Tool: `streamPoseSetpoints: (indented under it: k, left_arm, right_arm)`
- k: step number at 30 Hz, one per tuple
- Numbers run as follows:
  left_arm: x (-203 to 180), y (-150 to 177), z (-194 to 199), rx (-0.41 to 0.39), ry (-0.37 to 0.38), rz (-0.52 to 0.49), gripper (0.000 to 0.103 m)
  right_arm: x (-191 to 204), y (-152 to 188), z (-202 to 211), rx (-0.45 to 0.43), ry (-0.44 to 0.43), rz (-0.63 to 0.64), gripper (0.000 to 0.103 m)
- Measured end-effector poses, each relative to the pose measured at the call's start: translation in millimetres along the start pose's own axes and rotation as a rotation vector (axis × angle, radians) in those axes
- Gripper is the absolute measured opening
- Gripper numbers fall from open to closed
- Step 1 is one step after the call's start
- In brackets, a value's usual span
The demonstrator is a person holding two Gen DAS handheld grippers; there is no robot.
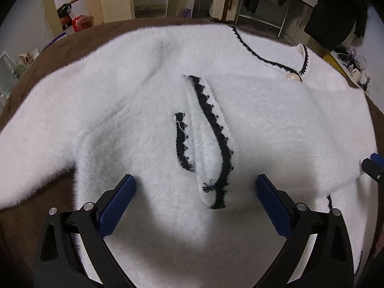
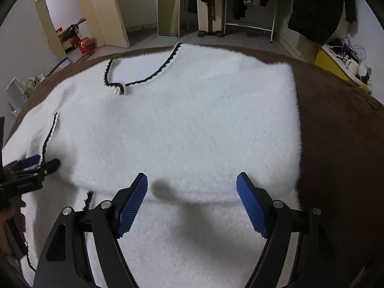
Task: Fold large clothes
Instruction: 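Open the right tool to release the sleeve on the cardigan front, then grasp the other sleeve cuff with the left tool and lift it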
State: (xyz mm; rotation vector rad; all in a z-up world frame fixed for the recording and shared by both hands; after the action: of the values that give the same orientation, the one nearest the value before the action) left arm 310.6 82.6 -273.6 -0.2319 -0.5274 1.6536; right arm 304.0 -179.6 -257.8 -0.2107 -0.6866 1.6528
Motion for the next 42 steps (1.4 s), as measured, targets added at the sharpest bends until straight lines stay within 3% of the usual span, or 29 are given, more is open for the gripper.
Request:
streamPoseSetpoints:
  k: [9,18,23,29,32,42]
  left_arm:
    - [24.4,12.9,0.9,0.017,-0.016,0.022,0.098]
    - [25.5,16.9,1.7,0.005,-0.014,0.025,0.098]
    - [34.3,10.4,13.1,0.025,0.004,0.059,0.097]
    - [89.7,-1.1,53.5,-0.040,0.049,0.227,0.097]
    - [133.3,6.4,65.2,-0.084,0.010,0.306,0.097]
    - [241.7,66.4,34.3,-0.035,-0.066,0.494,0.097]
  right_arm:
    - [-4.6,3.3,-14.3,0.029,0.006,-0.023,0.080]
    - [-4.8,3.4,-17.9,0.032,0.004,-0.006,0.082]
    - [10.6,-3.7,-7.5,0.010,-0.103,-0.048,0.083]
    - [57.2,-17.6,6.5,0.008,-0.184,0.024,0.089]
    - [82.3,-21.7,6.4,0.015,-0.209,0.062,0.089]
    - [138.2,-16.3,-17.9,0.054,-0.259,0.125,0.089]
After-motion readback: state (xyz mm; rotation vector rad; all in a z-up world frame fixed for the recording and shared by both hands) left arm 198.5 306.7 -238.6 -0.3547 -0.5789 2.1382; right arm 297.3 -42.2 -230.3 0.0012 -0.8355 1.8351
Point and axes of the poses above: each gripper's, at about its wrist camera, not at the fingertips, and z roughly against the way its jaws point, x to its left, y to its underside, the point moved 6 cm from there along -z, roughly the way its jaws point, and after that the axes turned 13 degrees about -y, right-handed, at the moved point
